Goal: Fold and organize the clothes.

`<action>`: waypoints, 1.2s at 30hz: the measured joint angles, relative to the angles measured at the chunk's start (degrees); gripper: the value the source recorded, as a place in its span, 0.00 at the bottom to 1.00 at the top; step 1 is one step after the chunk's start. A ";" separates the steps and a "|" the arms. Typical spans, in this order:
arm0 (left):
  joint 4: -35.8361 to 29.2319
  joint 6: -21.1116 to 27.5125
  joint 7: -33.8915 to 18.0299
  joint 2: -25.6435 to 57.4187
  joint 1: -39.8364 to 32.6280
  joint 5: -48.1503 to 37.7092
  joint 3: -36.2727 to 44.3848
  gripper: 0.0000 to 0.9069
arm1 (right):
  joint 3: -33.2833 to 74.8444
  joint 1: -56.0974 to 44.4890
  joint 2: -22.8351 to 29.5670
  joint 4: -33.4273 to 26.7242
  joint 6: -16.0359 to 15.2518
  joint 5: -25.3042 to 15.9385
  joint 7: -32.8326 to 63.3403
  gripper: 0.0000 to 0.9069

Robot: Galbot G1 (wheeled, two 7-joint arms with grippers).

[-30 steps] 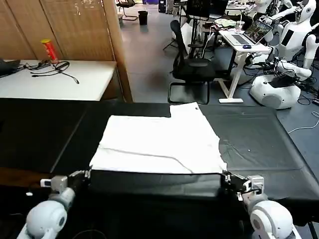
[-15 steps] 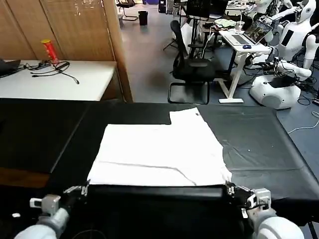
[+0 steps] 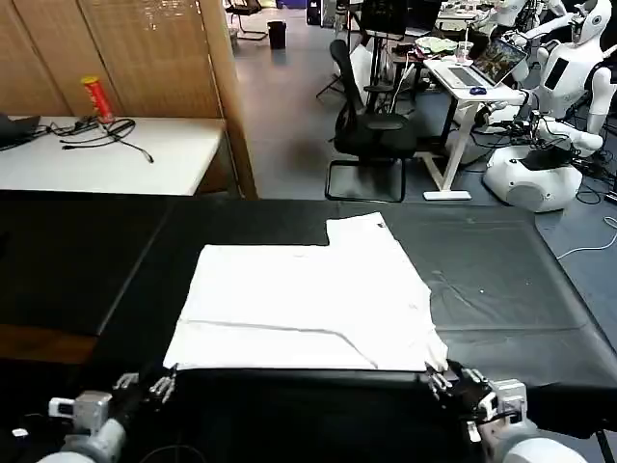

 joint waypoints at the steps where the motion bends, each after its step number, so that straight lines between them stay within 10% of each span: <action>1: -0.54 -0.55 -0.11 0.13 -0.26 -1.17 -0.45 0.97 | -0.35 1.93 -0.06 -0.91 0.94 0.14 -0.14 0.97; 12: 6.66 -3.09 -2.83 4.35 -18.73 -14.27 3.40 0.97 | -10.55 29.14 0.98 -20.07 4.89 0.74 -0.46 0.97; 36: 51.12 2.30 0.30 4.24 -65.97 -16.62 29.18 0.97 | -23.31 64.95 14.24 -65.07 3.79 -4.84 1.65 0.97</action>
